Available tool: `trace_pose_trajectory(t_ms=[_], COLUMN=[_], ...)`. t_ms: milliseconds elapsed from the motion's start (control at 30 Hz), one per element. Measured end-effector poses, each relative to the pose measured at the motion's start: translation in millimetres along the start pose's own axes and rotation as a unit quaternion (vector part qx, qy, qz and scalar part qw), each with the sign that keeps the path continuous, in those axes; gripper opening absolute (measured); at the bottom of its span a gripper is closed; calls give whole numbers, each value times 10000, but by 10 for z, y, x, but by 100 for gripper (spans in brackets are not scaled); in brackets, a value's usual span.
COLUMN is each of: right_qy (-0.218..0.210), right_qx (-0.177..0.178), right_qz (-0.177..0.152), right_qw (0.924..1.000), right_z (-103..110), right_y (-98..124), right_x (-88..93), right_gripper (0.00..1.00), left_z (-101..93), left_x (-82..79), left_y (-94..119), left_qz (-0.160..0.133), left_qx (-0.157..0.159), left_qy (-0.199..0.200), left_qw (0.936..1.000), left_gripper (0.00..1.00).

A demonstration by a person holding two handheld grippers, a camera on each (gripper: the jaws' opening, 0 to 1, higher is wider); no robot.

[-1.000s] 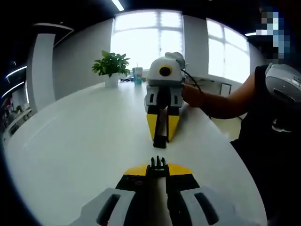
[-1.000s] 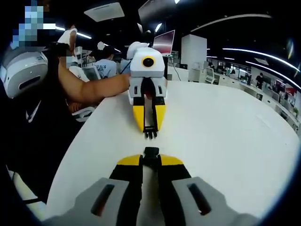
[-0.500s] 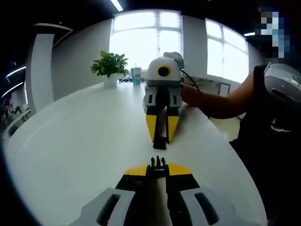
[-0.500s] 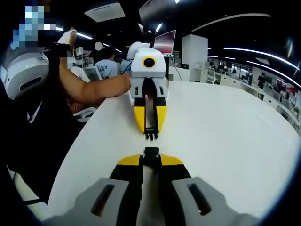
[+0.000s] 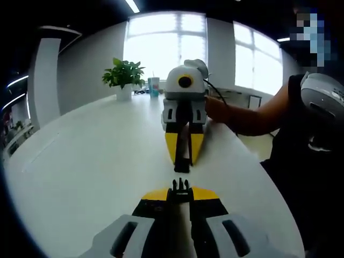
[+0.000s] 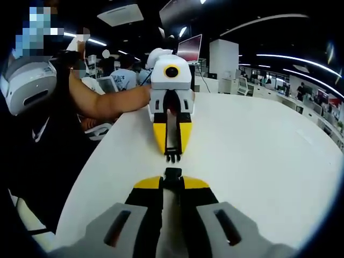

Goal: Snap the two parts of the plastic buckle together until the buckle closes and remains connected.

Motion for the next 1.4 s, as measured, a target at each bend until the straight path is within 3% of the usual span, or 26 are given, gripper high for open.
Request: trace_pose_trajectory(t_ms=[1400], right_qy=[61], right_qx=[-69], right_qz=[-25], right_qw=[10000], right_z=[39], right_y=[-33], right_x=[-23], right_gripper=[10], left_z=[-19], left_x=[-44], left_y=[-114], left_qz=[-61], left_qx=[96], left_qy=[-103], left_qw=[9999], left_gripper=[10])
Point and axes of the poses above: the point that each gripper's makers call its tool centre point, and the gripper's own axes: y roughly backward along the fingers, z roughly to its left, x roughly out of its underside, the point moved 3 cm from there along y, roughly backward along the fingers, and after that the axes turned 14 degrees about x, right-handed, at the moved point
